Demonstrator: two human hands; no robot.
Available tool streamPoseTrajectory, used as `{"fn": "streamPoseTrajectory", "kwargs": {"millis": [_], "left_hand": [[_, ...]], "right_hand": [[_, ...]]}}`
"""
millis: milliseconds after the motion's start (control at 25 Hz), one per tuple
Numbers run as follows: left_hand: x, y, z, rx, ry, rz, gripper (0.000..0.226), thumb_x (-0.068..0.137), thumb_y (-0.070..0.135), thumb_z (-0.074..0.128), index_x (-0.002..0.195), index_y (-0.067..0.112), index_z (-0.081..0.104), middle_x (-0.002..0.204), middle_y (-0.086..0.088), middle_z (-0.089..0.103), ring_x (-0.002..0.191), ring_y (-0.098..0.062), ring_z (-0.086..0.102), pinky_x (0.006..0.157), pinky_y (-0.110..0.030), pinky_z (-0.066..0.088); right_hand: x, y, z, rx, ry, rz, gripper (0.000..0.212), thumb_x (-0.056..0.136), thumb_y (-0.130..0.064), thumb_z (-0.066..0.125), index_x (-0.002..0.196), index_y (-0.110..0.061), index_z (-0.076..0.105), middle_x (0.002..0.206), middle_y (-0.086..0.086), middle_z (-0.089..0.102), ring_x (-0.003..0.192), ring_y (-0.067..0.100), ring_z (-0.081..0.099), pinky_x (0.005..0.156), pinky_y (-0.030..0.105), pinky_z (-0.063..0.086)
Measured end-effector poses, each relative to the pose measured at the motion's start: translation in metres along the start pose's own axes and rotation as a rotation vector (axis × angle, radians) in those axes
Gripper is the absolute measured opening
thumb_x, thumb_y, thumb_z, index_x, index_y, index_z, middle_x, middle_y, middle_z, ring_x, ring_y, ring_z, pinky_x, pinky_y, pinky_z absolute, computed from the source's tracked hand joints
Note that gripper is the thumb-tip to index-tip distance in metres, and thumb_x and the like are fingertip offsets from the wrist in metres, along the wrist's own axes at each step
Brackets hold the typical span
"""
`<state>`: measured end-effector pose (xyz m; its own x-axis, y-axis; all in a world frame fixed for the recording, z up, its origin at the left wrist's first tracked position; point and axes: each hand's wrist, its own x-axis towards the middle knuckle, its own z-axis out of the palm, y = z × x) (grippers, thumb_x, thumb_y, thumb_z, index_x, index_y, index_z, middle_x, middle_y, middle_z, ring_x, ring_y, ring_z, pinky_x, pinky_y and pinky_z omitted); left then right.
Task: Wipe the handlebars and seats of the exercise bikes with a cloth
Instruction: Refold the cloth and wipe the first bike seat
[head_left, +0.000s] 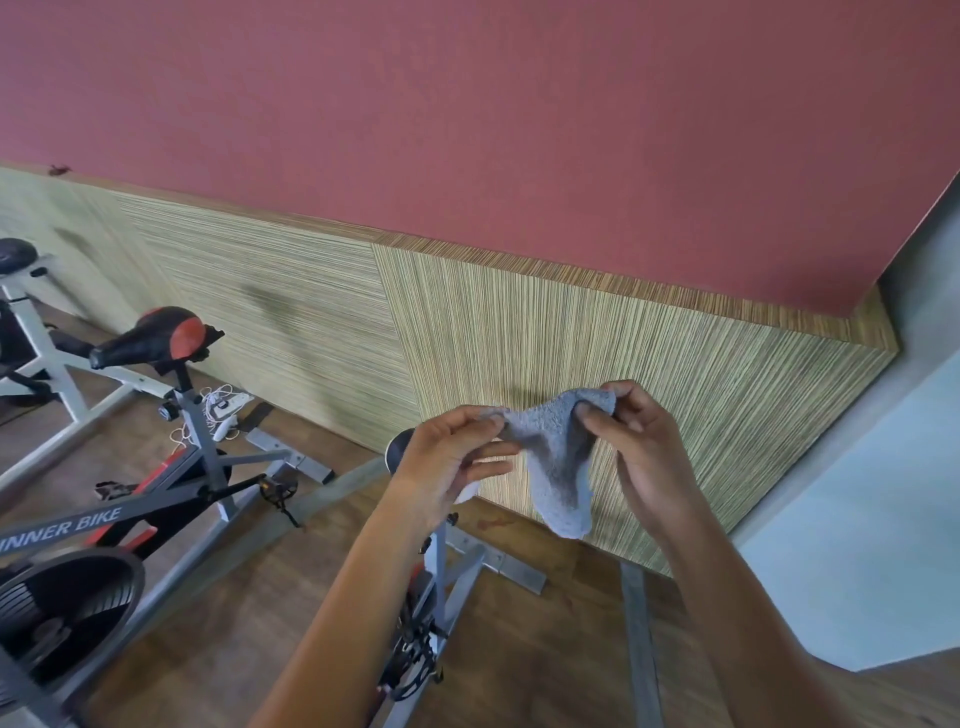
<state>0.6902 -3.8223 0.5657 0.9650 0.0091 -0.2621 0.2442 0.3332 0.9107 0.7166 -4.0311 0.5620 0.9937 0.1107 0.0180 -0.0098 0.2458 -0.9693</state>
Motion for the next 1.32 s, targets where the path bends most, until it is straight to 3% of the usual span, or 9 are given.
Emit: {"fn": "streamPoseTrajectory", "kwargs": {"millis": [120,360,560,640,800,880,920,1080,1320], "left_hand": [[0.008,0.003,-0.016,0.330,0.213,0.210,0.003,0.086,0.009,0.074,0.084,0.011,0.076,0.083,-0.010,0.075,0.074,-0.016,0.070,0.074,-0.025,0.053],[0.011,0.009,-0.024,0.277,0.187,0.306,0.007,0.083,0.009,0.076,0.082,0.015,0.077,0.086,-0.013,0.074,0.079,-0.027,0.070,0.078,-0.034,0.060],[0.009,0.025,-0.037,0.134,-0.081,0.240,0.023,0.078,0.004,0.068,0.100,0.000,0.068,0.082,-0.004,0.075,0.076,-0.012,0.069,0.069,-0.021,0.056],[0.007,0.034,-0.040,0.120,-0.205,0.204,0.021,0.080,0.003,0.067,0.101,0.000,0.069,0.085,-0.005,0.074,0.079,-0.014,0.069,0.073,-0.023,0.056],[-0.001,0.052,-0.040,0.247,-0.709,0.075,0.016,0.081,0.021,0.080,0.096,0.014,0.079,0.088,-0.011,0.072,0.081,-0.027,0.064,0.079,-0.038,0.051],[0.002,0.056,-0.031,0.333,-0.808,0.094,0.019,0.081,0.021,0.080,0.098,0.014,0.079,0.092,-0.027,0.067,0.084,-0.041,0.060,0.079,-0.053,0.046],[0.003,0.057,-0.024,0.324,-0.818,0.109,0.020,0.080,0.020,0.081,0.098,0.013,0.078,0.094,-0.023,0.068,0.087,-0.038,0.062,0.084,-0.048,0.048],[0.000,0.060,-0.008,0.174,-0.730,0.156,0.022,0.072,0.017,0.086,0.091,0.013,0.078,0.085,0.000,0.074,0.076,-0.010,0.068,0.076,-0.022,0.055],[0.004,0.066,-0.008,0.158,-0.686,0.225,0.022,0.065,0.024,0.091,0.083,0.018,0.079,0.081,0.001,0.071,0.075,-0.012,0.065,0.076,-0.023,0.053]], "right_hand": [[0.010,-0.007,-0.012,-0.225,0.084,0.006,0.038,0.071,-0.023,0.081,0.107,-0.022,0.069,0.080,-0.005,0.059,0.080,0.014,0.062,0.081,0.031,0.052],[0.019,-0.010,-0.011,-0.241,0.053,0.098,0.054,0.072,-0.021,0.083,0.121,-0.007,0.064,0.095,0.000,0.068,0.094,0.021,0.069,0.089,0.037,0.056],[0.024,-0.016,-0.024,0.069,-0.195,0.159,0.059,0.043,-0.040,0.100,0.088,-0.015,0.072,0.080,0.003,0.053,0.080,0.017,0.059,0.082,0.034,0.045],[0.025,-0.019,-0.026,0.057,-0.314,0.152,0.054,0.048,-0.040,0.099,0.089,-0.013,0.076,0.085,0.005,0.064,0.085,0.019,0.065,0.083,0.034,0.049],[0.018,-0.042,-0.016,0.117,-0.789,0.190,0.025,0.072,-0.027,0.088,0.093,-0.016,0.080,0.091,-0.001,0.073,0.089,0.014,0.070,0.080,0.027,0.056],[0.017,-0.052,0.000,0.008,-0.983,0.163,0.017,0.081,-0.023,0.079,0.098,-0.020,0.079,0.095,-0.005,0.073,0.090,0.011,0.067,0.081,0.025,0.053],[0.018,-0.055,0.009,-0.049,-1.020,0.161,0.017,0.081,-0.023,0.079,0.098,-0.021,0.079,0.095,-0.005,0.073,0.091,0.011,0.068,0.081,0.026,0.053],[0.018,-0.060,0.028,-0.016,-0.918,0.141,0.020,0.071,-0.013,0.082,0.089,-0.020,0.078,0.087,-0.001,0.074,0.081,0.011,0.070,0.076,0.024,0.055],[0.020,-0.056,0.033,-0.005,-0.760,0.049,0.020,0.066,-0.003,0.081,0.082,-0.016,0.079,0.077,0.004,0.072,0.076,0.013,0.069,0.074,0.022,0.054]]}}
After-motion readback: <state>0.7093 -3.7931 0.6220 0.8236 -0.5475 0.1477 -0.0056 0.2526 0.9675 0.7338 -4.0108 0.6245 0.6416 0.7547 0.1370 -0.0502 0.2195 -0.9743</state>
